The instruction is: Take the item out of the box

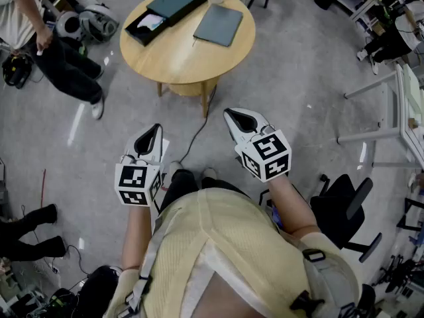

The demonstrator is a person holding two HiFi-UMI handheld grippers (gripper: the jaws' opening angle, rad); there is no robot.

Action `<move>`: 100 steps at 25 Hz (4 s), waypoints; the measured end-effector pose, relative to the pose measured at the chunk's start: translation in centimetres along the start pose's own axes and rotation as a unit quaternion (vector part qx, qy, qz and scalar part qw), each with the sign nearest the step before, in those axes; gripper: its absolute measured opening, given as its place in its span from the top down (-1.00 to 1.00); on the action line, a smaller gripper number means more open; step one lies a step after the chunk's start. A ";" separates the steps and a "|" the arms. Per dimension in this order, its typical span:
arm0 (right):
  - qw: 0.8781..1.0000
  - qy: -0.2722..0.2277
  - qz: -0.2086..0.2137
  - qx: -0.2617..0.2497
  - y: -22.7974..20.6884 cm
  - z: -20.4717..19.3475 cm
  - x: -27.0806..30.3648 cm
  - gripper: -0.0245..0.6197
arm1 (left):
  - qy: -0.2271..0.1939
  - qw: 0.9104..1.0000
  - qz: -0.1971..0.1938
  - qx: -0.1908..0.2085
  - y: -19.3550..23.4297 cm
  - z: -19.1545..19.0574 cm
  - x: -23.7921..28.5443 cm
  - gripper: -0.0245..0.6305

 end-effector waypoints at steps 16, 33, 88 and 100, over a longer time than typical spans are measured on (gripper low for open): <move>0.999 0.026 0.026 0.003 0.5 -1.7 0.5 0.91 | -0.014 1.000 -0.005 0.007 0.0 0.3 1.1 0.91; 0.998 0.052 0.037 0.002 0.8 1.3 7.7 0.91 | 0.017 0.997 -0.028 0.073 7.6 2.3 4.9 0.66; 0.981 0.150 0.109 0.049 -9.8 9.9 35.1 0.91 | 0.352 0.731 -0.214 0.543 35.0 6.6 34.5 0.29; 0.978 0.159 0.124 0.057 -11.5 9.2 35.8 0.91 | 0.387 0.673 -0.234 0.585 34.9 4.8 36.8 0.33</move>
Point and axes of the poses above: the fingertips, and each gripper's own axes: x forward along the fingers, y to its left, z out of its top, the point moved 4 cm from there along -x, backward along the fingers, and after that the axes turned 11 degrees about -z, right-handed, at the moved point
